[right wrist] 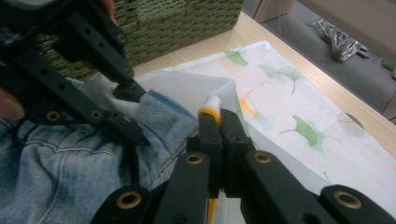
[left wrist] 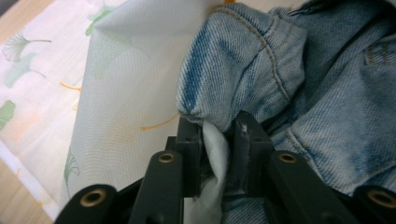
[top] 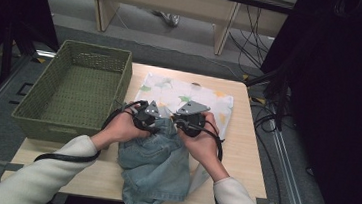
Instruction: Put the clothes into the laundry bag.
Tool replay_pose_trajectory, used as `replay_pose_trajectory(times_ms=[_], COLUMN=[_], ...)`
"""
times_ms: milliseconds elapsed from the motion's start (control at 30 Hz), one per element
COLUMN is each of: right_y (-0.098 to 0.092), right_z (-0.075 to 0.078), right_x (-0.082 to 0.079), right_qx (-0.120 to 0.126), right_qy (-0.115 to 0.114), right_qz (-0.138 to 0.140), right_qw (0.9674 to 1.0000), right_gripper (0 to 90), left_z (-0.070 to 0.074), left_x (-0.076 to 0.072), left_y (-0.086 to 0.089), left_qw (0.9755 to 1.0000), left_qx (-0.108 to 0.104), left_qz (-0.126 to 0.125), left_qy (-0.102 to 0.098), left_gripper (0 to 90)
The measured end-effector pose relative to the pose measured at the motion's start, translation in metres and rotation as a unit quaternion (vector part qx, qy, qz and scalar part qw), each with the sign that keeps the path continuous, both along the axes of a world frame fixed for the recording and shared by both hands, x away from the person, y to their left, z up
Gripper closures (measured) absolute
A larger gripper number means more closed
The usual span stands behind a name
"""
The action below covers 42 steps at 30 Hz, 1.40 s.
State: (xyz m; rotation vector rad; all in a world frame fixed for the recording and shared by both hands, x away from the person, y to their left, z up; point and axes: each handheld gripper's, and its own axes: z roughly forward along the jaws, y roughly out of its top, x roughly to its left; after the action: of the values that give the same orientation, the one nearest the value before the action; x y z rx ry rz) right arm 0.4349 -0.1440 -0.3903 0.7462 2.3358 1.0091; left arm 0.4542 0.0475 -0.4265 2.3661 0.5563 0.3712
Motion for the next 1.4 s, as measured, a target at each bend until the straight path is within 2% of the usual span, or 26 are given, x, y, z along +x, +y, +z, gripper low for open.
replay_pose_trajectory(times_ms=[100,167,200,267,367,467,500,633,700,800,1000,1167,1367,1400], right_y=[-0.002,-0.003,-0.003,-0.003,0.000,0.002,0.003,0.008,0.010,0.011,0.011,0.011,0.010,0.011], right_z=[0.001,0.002,0.002,0.002,0.003,0.004,0.005,0.008,0.011,0.015,0.018,0.018,0.015,0.013], right_x=[0.002,0.003,0.004,0.006,0.005,0.005,0.005,0.000,-0.002,-0.006,-0.009,-0.009,-0.008,-0.008], right_qx=[0.005,0.008,0.010,0.010,0.012,0.010,0.014,0.020,0.024,0.031,0.040,0.040,0.040,0.039], right_qy=[-0.001,-0.003,-0.002,-0.003,0.000,-0.008,-0.006,-0.012,-0.017,-0.017,-0.016,-0.015,-0.009,-0.003], right_qz=[-0.006,-0.011,-0.015,-0.018,-0.023,-0.019,-0.018,-0.006,-0.003,0.004,0.008,0.004,0.005,0.001], right_qw=[1.0000,0.9999,0.9998,0.9998,0.9997,0.9997,0.9997,0.9997,0.9996,0.9994,0.9990,0.9991,0.9991,0.9992], right_gripper=[90.0,90.0,90.0,90.0,90.0,90.0,90.0,90.0,90.0,90.0,90.0,90.0,90.0,90.0], left_z=[0.008,0.015,0.020,0.025,0.033,0.037,0.037,0.027,0.020,0.009,-0.007,-0.014,-0.017,-0.017], left_x=[-0.009,-0.016,-0.018,-0.026,-0.037,-0.046,-0.048,-0.051,-0.050,-0.044,-0.035,-0.034,-0.034,-0.034], left_y=[0.000,0.003,0.004,0.006,0.007,0.006,0.005,-0.006,-0.011,-0.016,-0.023,-0.027,-0.022,-0.021], left_qw=[0.9999,0.9997,0.9994,0.9994,0.9990,0.9986,0.9984,0.9985,0.9990,0.9993,0.9986,0.9982,0.9979,0.9978], left_qx=[-0.004,-0.014,-0.012,-0.017,-0.025,-0.034,-0.030,-0.022,-0.022,-0.021,-0.008,0.002,-0.022,-0.027], left_qz=[-0.001,0.003,0.002,0.005,-0.002,-0.006,-0.010,-0.020,-0.020,-0.002,0.031,0.029,0.027,0.028], left_qy=[-0.015,-0.020,-0.033,-0.028,-0.038,-0.040,-0.047,-0.045,-0.033,-0.030,-0.041,-0.052,-0.055,-0.054], left_gripper=[74.6,74.7,74.7,74.9,74.9,74.8,74.7,74.6,74.5,74.3,72.7,69.9,63.0,61.2])
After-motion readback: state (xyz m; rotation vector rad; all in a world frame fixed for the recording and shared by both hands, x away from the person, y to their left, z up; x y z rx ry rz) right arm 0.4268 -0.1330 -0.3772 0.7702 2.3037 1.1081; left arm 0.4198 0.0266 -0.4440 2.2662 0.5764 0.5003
